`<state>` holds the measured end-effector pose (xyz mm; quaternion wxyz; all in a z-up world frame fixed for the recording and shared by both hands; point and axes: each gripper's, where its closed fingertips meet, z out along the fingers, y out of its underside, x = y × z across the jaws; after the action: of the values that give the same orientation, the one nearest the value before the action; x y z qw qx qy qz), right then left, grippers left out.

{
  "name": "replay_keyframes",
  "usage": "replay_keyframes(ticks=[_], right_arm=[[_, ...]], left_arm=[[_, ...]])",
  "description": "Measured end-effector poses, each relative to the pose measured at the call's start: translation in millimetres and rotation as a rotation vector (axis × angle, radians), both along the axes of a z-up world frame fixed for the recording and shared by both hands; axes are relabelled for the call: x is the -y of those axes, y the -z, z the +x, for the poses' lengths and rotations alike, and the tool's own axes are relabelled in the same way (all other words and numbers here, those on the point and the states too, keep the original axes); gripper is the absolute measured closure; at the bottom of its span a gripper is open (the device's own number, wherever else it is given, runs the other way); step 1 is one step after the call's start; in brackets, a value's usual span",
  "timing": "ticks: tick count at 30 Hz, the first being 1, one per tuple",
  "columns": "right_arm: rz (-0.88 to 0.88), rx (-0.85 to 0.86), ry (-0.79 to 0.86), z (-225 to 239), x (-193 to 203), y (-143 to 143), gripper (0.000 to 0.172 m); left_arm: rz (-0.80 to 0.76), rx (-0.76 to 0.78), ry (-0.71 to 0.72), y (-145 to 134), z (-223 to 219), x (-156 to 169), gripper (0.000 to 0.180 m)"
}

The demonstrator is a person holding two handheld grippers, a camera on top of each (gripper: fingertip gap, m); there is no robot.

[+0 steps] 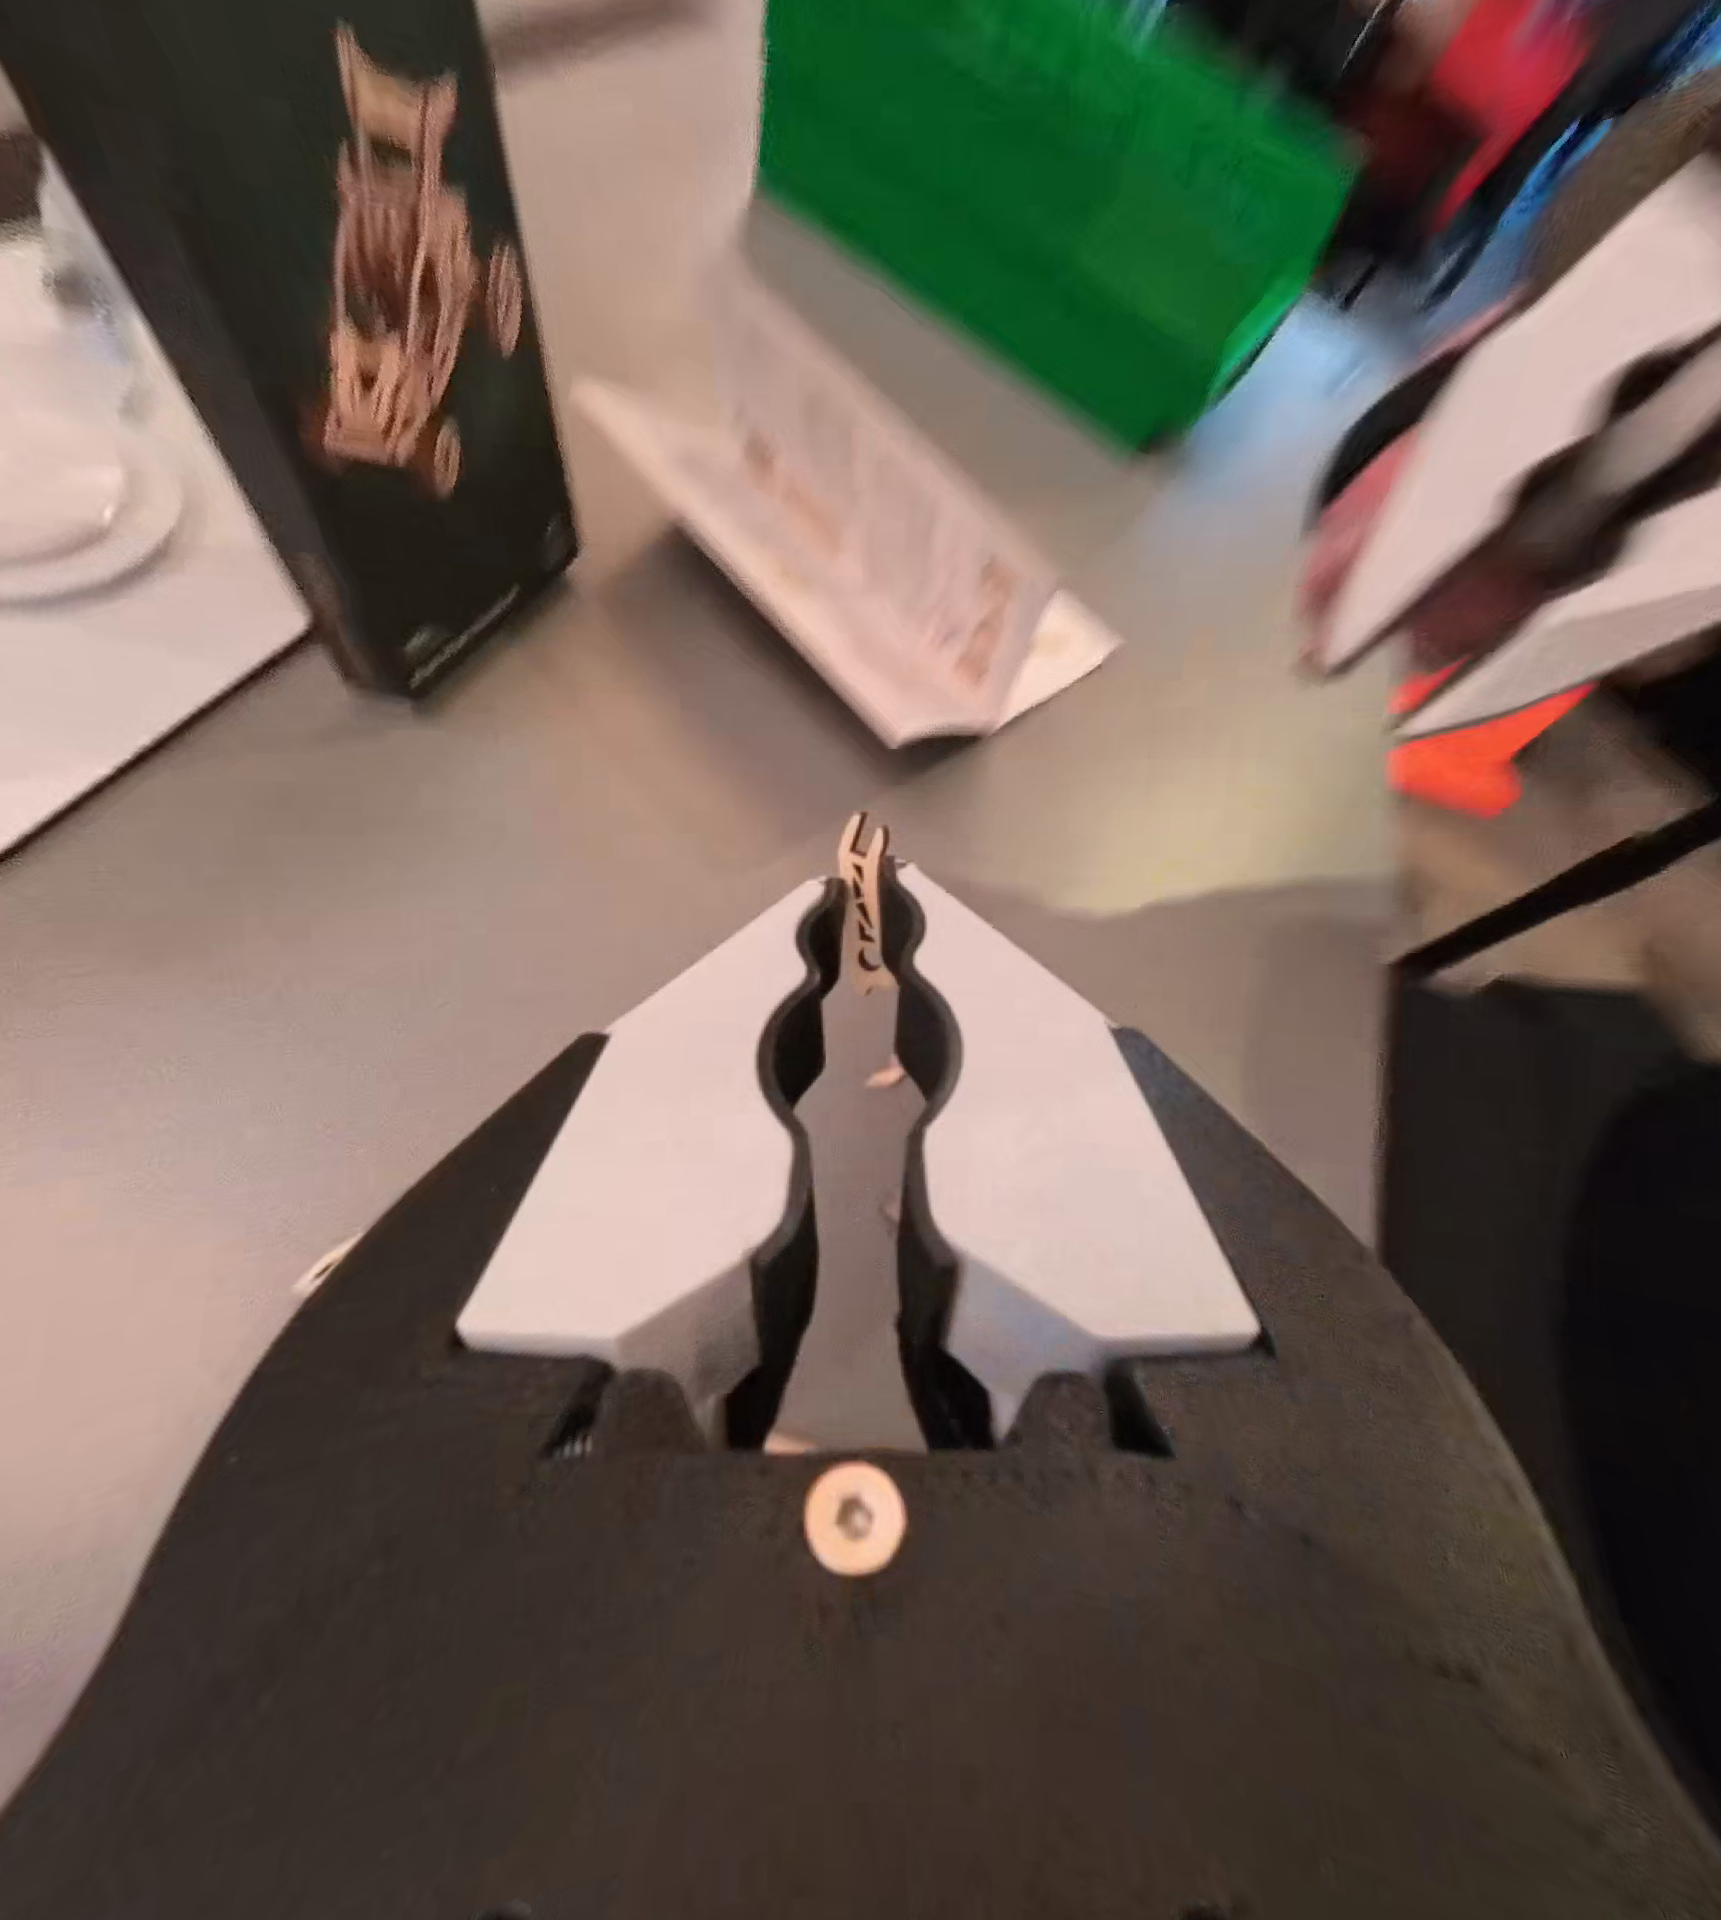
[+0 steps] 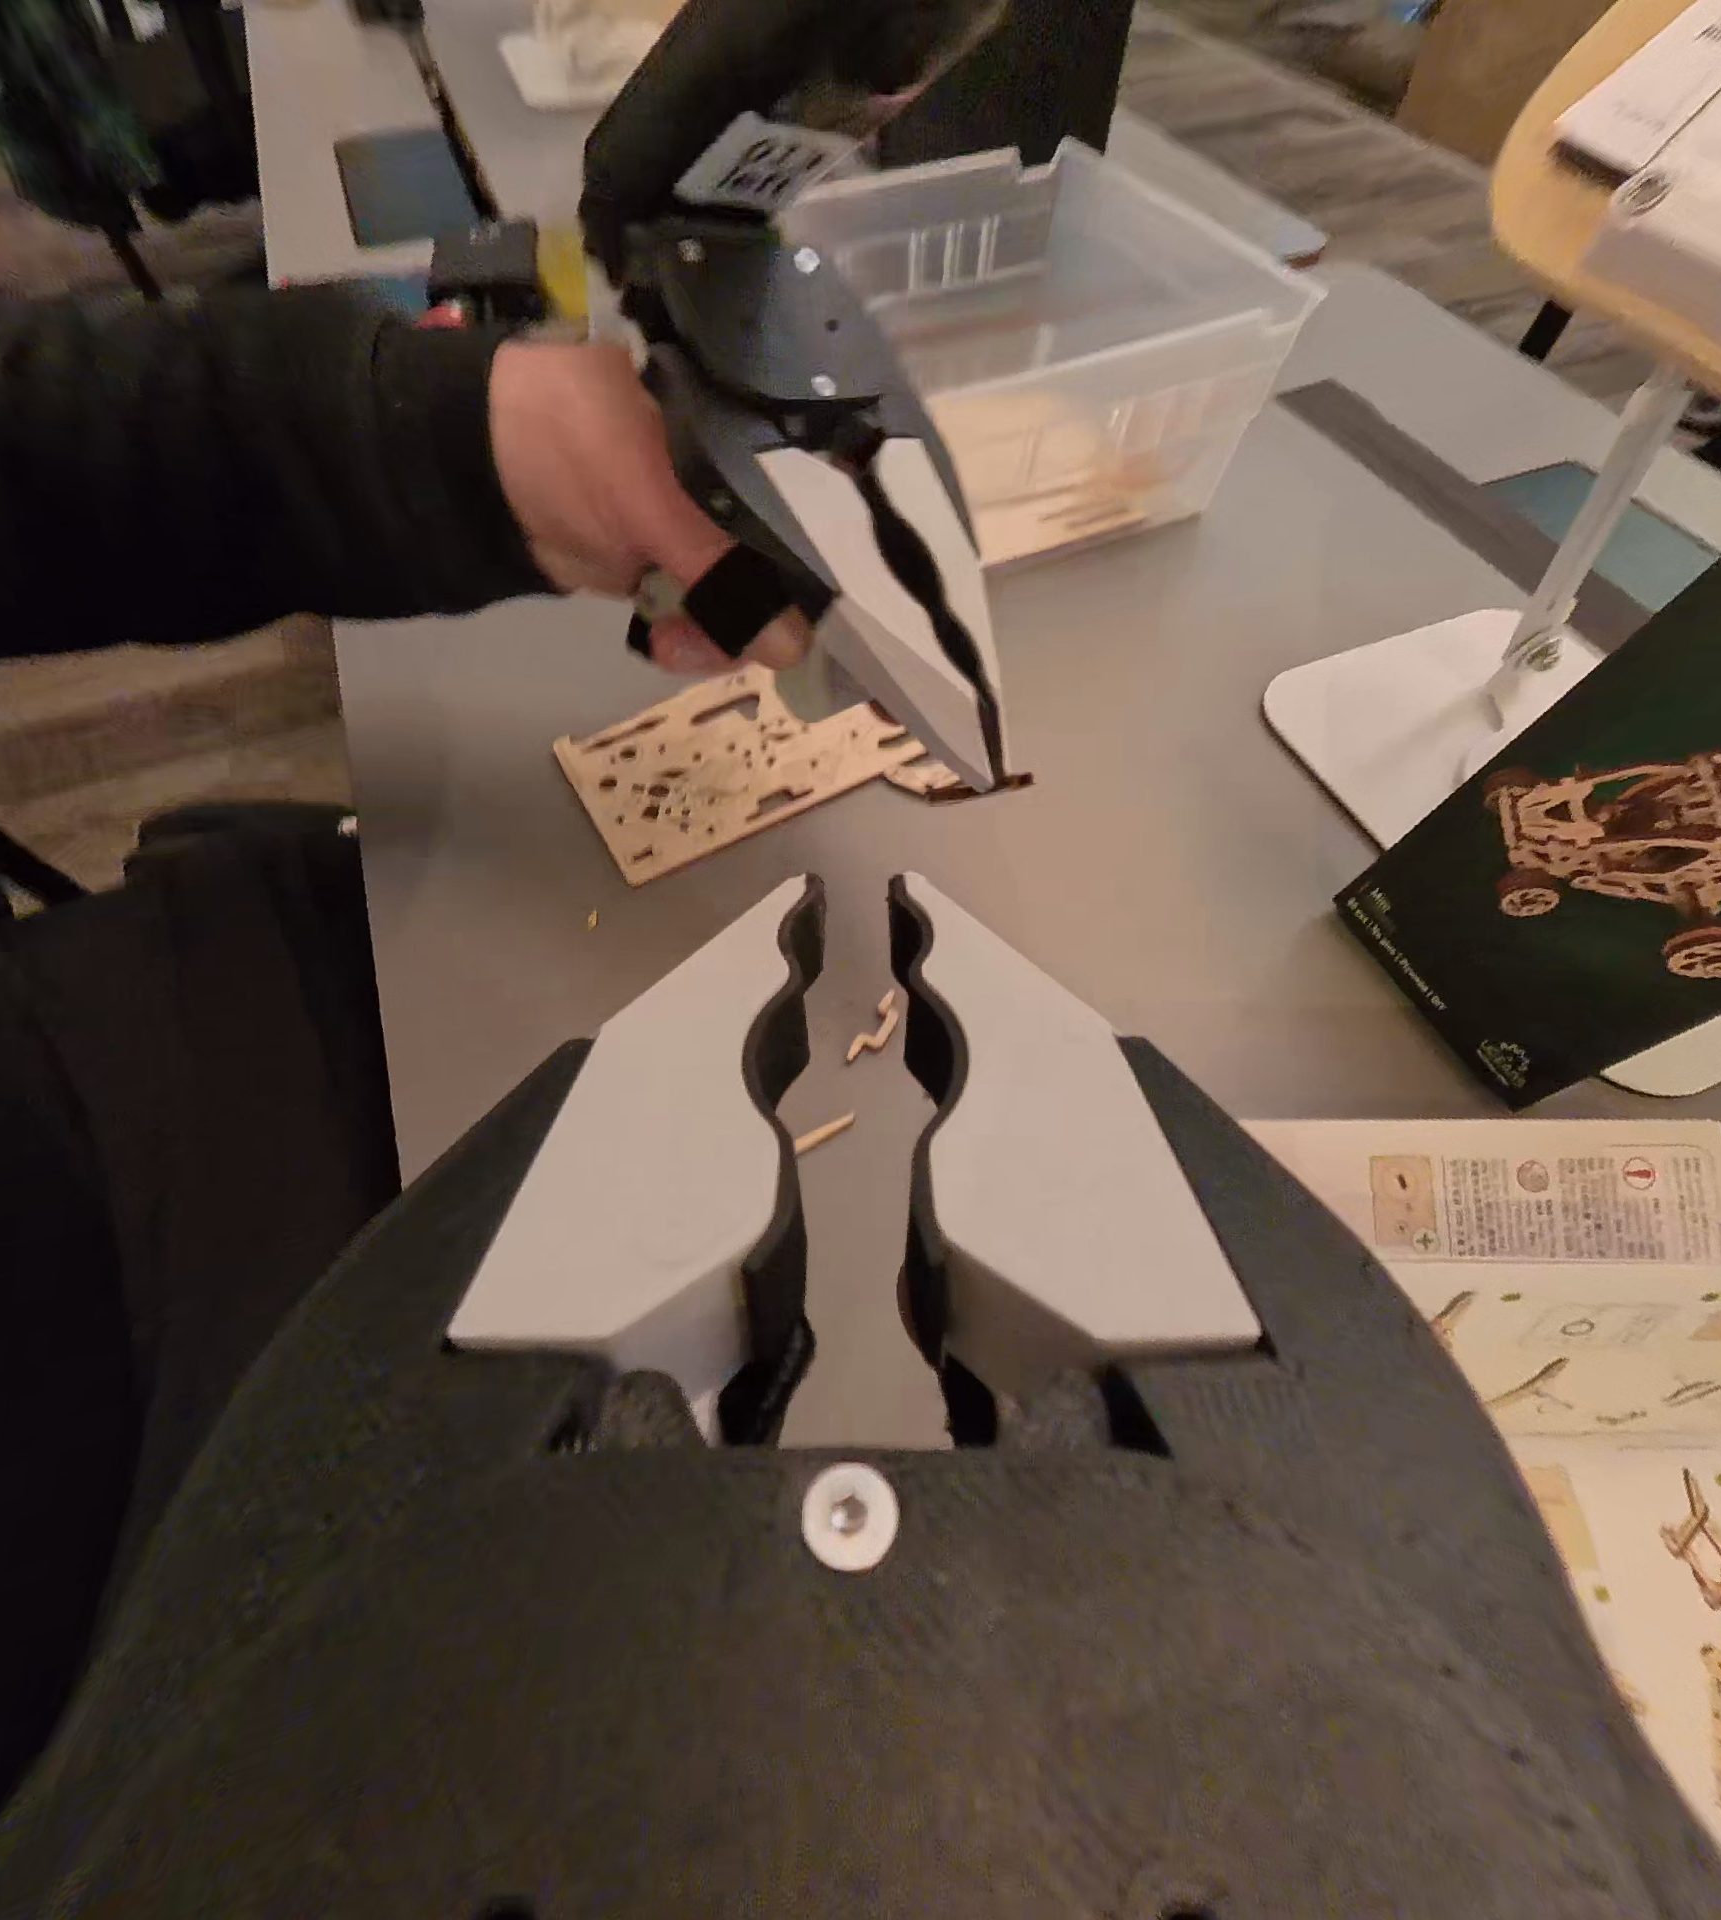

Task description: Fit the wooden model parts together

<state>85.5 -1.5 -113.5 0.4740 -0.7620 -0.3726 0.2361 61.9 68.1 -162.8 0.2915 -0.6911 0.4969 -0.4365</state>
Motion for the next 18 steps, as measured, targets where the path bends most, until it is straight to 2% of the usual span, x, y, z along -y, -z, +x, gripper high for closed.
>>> replay_keyframes(ticks=[1,4,6,9,13,18], right_arm=[[0.008,-0.037,0.010,-0.9,-2.9,-4.5,0.161],[0.045,-0.182,0.040,-3.0,-13.3,-22.3,0.157],[0.083,-0.230,0.017,-7.5,-16.2,-31.1,0.153],[0.160,-0.265,-0.095,-21.2,-10.4,-43.6,0.154],[0.177,-0.333,-0.283,-38.7,8.1,-54.9,0.151],[0.185,-0.406,-0.415,-44.1,22.1,-64.3,0.164]], left_arm=[[-0.037,0.090,0.003,-14.6,-0.5,3.0,0.176],[-0.147,0.337,0.078,-58.7,-3.3,22.2,0.177],[-0.204,0.436,0.153,-78.2,-4.6,38.1,0.176],[-0.272,0.507,0.285,-93.8,-5.3,62.8,0.176],[-0.290,0.566,0.430,-105.6,-7.4,85.5,0.176],[-0.333,0.592,0.547,-111.0,-10.3,97.1,0.176]])
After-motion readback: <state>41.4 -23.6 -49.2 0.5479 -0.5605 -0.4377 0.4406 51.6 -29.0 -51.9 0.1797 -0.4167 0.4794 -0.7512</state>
